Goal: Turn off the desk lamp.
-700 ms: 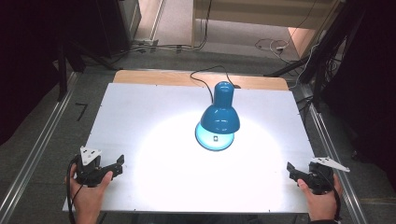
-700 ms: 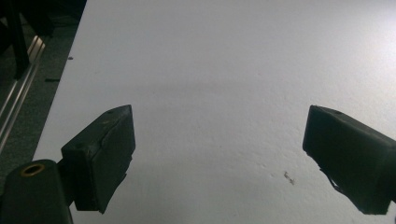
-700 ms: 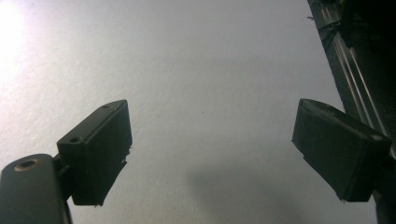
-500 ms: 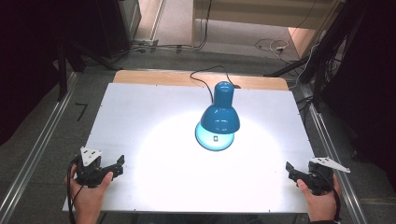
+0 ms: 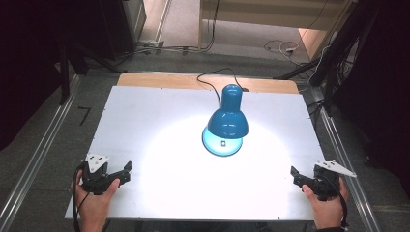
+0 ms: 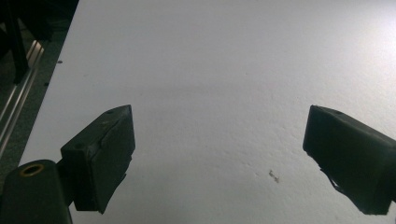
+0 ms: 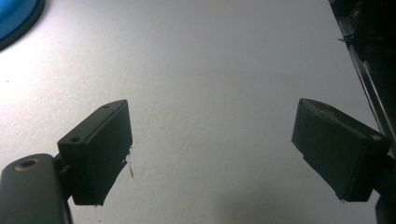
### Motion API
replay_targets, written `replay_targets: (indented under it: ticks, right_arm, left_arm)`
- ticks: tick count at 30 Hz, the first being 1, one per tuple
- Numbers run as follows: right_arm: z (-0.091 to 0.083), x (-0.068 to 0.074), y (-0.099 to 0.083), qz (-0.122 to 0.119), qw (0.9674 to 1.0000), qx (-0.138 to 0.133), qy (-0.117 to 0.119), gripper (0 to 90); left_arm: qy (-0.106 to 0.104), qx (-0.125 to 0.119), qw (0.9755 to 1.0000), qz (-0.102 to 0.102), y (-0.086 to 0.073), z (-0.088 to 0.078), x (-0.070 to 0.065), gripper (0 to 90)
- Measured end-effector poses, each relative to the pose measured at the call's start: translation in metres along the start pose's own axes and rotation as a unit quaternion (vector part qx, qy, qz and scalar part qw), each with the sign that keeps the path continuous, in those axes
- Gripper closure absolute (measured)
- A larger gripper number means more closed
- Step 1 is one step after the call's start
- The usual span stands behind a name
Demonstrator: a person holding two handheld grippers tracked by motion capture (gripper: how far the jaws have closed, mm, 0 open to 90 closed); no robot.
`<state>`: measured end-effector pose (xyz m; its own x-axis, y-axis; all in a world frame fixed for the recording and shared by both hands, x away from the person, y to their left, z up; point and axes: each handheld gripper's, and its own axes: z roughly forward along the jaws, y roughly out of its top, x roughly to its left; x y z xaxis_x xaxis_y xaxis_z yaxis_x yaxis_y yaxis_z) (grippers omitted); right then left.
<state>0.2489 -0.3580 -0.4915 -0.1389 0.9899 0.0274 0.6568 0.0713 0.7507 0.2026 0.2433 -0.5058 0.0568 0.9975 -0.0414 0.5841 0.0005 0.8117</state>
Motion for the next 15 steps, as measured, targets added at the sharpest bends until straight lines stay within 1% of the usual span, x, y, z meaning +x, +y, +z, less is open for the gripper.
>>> replay_targets:
  ticks: [4, 5, 8, 15]
  right_arm:
    - [0.001, 0.004, 0.002, -0.004, 1.0000, 0.001, 0.004, 10.6]
    - [0.003, 0.006, 0.002, -0.009, 0.9999, 0.003, 0.006, 10.7]
    - [0.005, 0.009, 0.003, -0.011, 0.9999, 0.007, 0.009, 10.8]
    - [0.006, 0.016, 0.006, -0.019, 0.9997, 0.004, 0.016, 11.2]
  left_arm:
    - [0.000, 0.000, 1.0000, -0.001, 0.000, 0.000, 0.000, 10.3]
    - [-0.001, 0.000, 1.0000, -0.002, 0.000, -0.001, 0.000, 10.3]
    - [-0.002, 0.000, 1.0000, -0.001, 0.000, -0.001, 0.000, 10.3]
    - [0.001, 0.005, 1.0000, 0.002, -0.001, 0.001, 0.000, 10.3]
